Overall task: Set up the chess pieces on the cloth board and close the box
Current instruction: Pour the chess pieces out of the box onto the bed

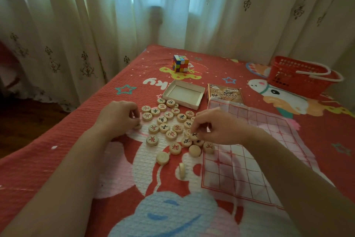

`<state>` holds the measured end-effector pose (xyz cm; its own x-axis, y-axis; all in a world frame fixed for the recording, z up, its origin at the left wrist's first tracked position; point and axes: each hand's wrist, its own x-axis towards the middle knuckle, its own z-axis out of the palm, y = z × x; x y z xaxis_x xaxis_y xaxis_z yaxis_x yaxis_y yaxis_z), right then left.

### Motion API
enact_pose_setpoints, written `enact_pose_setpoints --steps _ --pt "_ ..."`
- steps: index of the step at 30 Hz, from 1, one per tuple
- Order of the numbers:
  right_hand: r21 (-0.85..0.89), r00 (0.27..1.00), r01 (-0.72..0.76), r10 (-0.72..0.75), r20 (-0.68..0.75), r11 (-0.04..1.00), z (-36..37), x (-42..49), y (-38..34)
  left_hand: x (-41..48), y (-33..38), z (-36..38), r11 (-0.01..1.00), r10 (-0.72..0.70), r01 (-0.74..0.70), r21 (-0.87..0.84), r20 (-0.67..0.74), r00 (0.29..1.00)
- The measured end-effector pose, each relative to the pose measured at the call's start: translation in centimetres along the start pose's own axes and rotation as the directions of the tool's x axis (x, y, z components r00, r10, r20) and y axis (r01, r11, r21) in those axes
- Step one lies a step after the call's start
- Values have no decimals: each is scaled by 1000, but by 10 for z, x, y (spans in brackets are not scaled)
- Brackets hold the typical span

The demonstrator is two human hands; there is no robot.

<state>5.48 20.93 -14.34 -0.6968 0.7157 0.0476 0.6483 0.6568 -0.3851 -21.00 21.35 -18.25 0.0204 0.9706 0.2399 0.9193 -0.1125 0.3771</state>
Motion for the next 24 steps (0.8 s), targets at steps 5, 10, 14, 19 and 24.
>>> enact_pose_setpoints --steps 5,10,14,19,24 --pt "-109 990 5 11 144 994 8 -9 -10 -22 47 -7 936 324 -258 -237 300 897" --pt "-301 998 22 -3 65 953 22 -8 -11 -40 54 -2 937 349 -311 -160 482 803" --pt "-198 1000 8 -2 29 980 22 -8 -14 -45 55 0 930 366 -337 -145 416 832" --pt "74 994 -105 107 -18 992 32 -5 -10 -45 55 -3 943 326 -282 -174 335 884" --pt "28 974 -144 147 -172 989 30 -8 2 -45 52 -3 950 310 -306 -66 341 887"
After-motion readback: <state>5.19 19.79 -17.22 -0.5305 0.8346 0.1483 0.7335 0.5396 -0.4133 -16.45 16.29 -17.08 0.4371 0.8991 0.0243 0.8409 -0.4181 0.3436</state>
